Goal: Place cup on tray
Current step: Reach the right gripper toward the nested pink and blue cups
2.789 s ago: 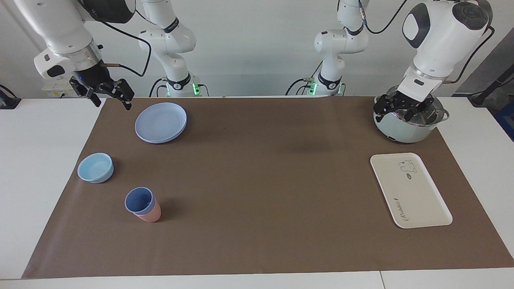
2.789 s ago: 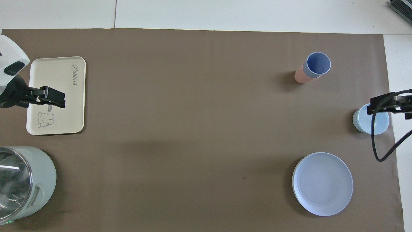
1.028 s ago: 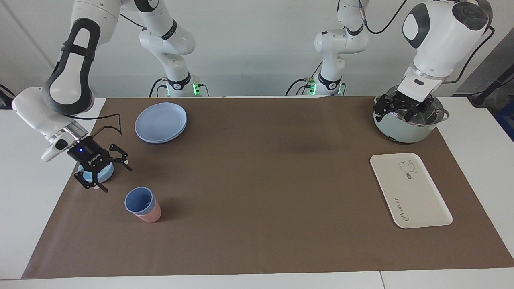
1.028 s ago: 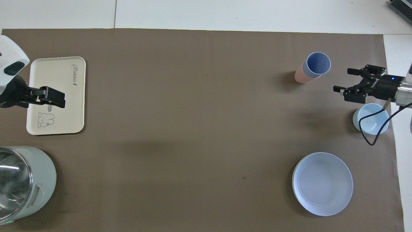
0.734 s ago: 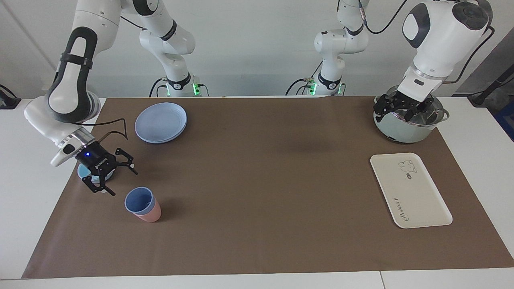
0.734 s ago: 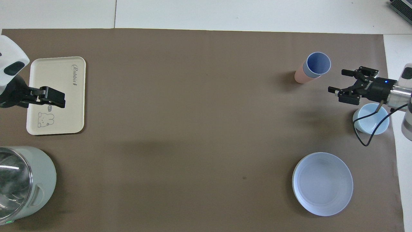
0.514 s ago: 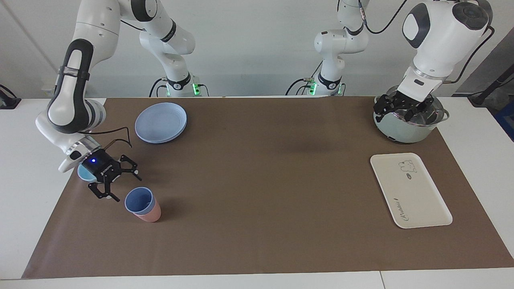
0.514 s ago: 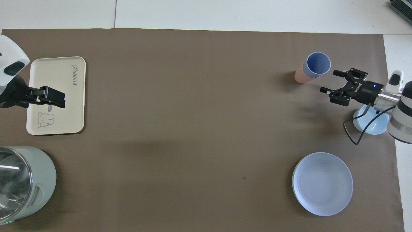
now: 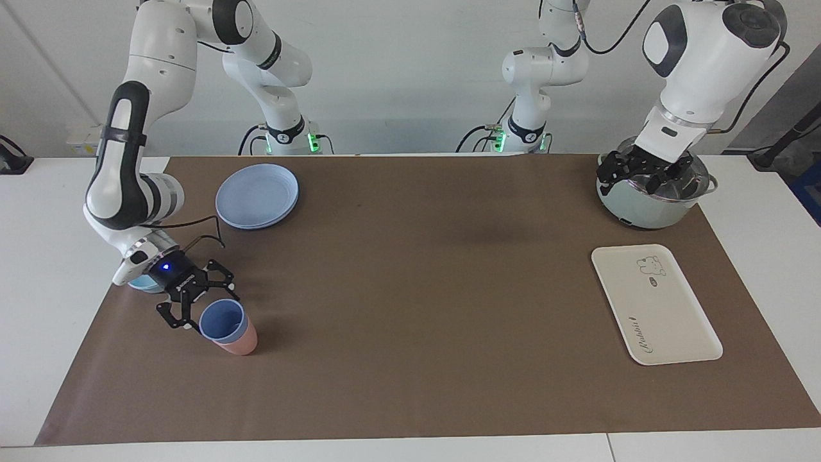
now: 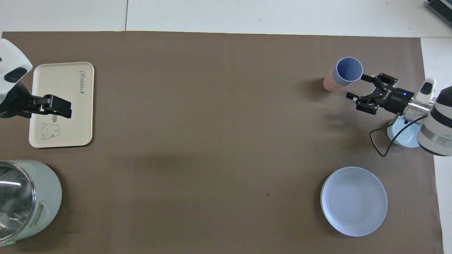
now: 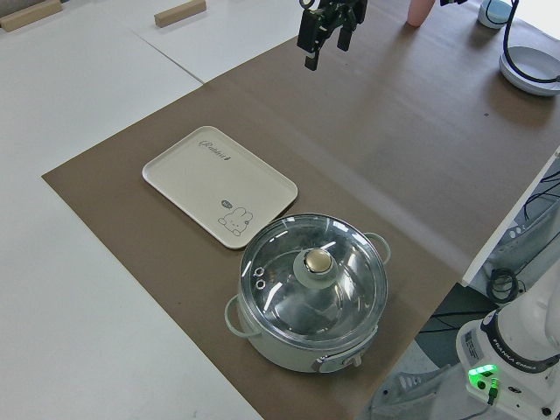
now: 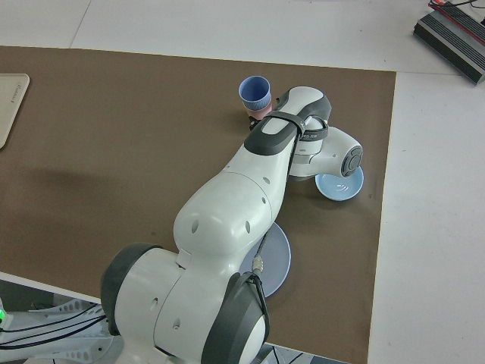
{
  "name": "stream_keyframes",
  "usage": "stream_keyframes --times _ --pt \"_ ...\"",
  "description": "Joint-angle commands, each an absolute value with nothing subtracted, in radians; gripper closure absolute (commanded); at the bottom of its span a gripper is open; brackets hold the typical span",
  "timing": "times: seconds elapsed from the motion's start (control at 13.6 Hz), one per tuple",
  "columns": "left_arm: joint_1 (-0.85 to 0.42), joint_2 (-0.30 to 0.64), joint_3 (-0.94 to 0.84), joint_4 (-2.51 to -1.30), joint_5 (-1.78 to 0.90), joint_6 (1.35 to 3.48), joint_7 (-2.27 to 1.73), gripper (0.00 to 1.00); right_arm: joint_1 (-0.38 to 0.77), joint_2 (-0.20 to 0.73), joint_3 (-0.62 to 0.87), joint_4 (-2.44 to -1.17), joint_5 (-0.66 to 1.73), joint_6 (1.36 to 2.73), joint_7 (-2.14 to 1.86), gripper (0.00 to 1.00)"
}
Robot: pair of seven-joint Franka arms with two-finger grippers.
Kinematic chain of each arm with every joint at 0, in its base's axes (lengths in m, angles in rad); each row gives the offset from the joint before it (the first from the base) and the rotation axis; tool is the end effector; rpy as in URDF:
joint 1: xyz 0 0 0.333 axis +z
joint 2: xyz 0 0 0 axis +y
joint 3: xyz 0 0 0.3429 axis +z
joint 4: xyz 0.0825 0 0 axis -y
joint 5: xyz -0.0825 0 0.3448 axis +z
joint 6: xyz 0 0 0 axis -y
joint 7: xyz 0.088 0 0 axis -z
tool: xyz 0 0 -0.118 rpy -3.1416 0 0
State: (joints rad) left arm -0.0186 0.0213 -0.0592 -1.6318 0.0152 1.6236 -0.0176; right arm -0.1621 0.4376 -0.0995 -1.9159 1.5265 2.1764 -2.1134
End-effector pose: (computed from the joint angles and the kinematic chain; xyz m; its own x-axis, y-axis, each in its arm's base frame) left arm 0.5232 -0.0387 0.6074 0.9977 -0.0610 -0.0292 -0.0614 -0.9980 -0.0144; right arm 0.6121 -0.1098 0.3233 0.3743 0.2846 0.8825 0.7337 -0.6730 -0.0941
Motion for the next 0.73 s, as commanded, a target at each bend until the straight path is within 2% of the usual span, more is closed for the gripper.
stream_keyframes --times 0.0,0.29,0.66 --pt "-0.014 -0.015 -0.057 -1.674 0.005 1.632 -0.002 0.0 -0.16 0.46 -0.095 -1.893 1.565 2.175 -2.151 0.0" --pt "-0.012 -0.015 -0.057 -1.674 0.005 1.634 -0.002 0.0 -0.118 0.468 -0.095 -1.891 1.627 2.233 -2.163 0.0" --pt "-0.014 -0.015 -0.057 -1.674 0.005 1.632 -0.002 0.0 -0.109 0.472 -0.095 -1.893 1.641 2.241 -2.178 0.0"
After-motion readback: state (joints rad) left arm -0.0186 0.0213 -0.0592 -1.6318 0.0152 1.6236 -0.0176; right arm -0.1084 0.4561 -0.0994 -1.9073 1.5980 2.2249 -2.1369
